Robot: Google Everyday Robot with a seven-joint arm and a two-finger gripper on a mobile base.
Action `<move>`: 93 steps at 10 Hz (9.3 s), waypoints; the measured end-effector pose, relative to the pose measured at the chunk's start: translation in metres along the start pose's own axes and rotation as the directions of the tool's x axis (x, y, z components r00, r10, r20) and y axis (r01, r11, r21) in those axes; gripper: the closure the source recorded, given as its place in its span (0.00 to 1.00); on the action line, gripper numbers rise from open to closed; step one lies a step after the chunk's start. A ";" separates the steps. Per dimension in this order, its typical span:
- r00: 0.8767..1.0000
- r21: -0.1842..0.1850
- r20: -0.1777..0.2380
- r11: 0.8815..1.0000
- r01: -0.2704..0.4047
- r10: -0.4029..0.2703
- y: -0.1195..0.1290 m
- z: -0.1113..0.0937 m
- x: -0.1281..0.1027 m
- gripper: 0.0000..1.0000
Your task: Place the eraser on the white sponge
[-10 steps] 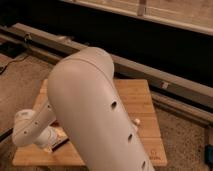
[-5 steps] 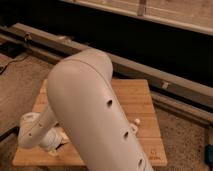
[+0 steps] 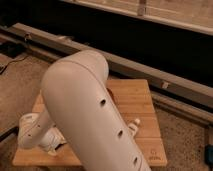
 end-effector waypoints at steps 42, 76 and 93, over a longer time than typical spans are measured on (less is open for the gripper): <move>0.997 -0.180 -0.053 0.983 0.038 -0.049 -0.057 -0.044 -0.033 1.00; 0.984 -0.249 -0.117 0.955 -0.159 0.133 -0.201 0.007 0.009 1.00; 0.976 -0.215 -0.163 0.960 -0.179 0.145 -0.211 0.017 0.017 0.27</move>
